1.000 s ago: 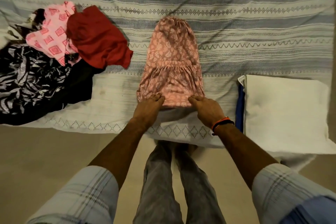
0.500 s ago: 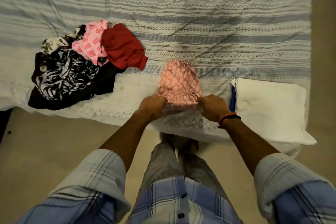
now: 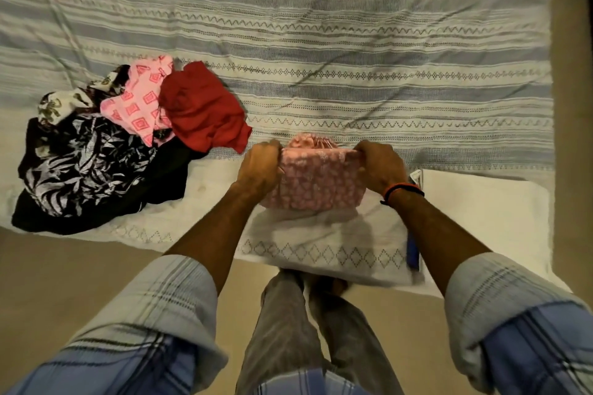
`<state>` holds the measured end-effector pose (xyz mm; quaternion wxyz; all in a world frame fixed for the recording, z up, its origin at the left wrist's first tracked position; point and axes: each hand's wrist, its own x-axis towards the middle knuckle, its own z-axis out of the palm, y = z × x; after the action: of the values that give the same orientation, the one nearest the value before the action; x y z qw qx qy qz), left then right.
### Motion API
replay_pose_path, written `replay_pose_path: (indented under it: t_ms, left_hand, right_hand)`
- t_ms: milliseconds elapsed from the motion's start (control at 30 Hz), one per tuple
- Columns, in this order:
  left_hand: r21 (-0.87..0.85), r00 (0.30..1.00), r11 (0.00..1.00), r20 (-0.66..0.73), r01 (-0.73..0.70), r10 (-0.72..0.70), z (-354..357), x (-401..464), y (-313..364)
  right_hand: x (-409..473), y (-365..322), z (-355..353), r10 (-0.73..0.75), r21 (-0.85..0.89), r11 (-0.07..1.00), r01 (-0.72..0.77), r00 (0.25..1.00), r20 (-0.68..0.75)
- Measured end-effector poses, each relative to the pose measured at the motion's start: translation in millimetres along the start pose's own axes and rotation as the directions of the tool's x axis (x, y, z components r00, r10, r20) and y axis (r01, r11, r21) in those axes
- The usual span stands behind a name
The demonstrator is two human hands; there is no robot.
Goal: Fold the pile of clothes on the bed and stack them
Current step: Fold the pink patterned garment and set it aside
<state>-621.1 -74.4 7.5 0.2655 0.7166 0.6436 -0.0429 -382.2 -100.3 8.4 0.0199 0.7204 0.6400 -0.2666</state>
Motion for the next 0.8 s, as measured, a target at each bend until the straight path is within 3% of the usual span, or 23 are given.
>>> replay_pose_path:
  t_ms: [100,200,367,467,633,800]
  left_hand:
    - [-0.007,0.997,1.0,-0.072,-0.006,0.005,6,32,-8]
    - [0.055,0.978,0.998,-0.208,-0.009,0.021,15,53,-14]
    - [0.064,0.993,0.993,0.069,-0.098,0.094,51,47,-10]
    - [0.163,0.976,0.975,0.181,-0.148,0.118,78,45,-9]
    - [0.217,0.949,0.966,0.307,-0.142,0.07,107,53,-20]
    - [0.172,0.935,0.978,0.35,-0.119,0.052,123,57,-28]
  right_hand:
    - [34,-2,3,0.024,0.004,1.0,-0.024,0.998,-0.059]
    - [55,-7,7,-0.016,-0.146,0.989,-0.006,0.989,-0.147]
    - [45,-24,52,-0.161,-0.134,0.978,0.162,0.987,0.018]
    - [41,-26,86,-0.174,-0.155,0.968,0.197,0.974,0.148]
    - [47,-8,121,-0.107,-0.221,0.959,0.175,0.952,0.287]
    - [51,4,137,-0.101,-0.224,0.959,0.173,0.949,0.3]
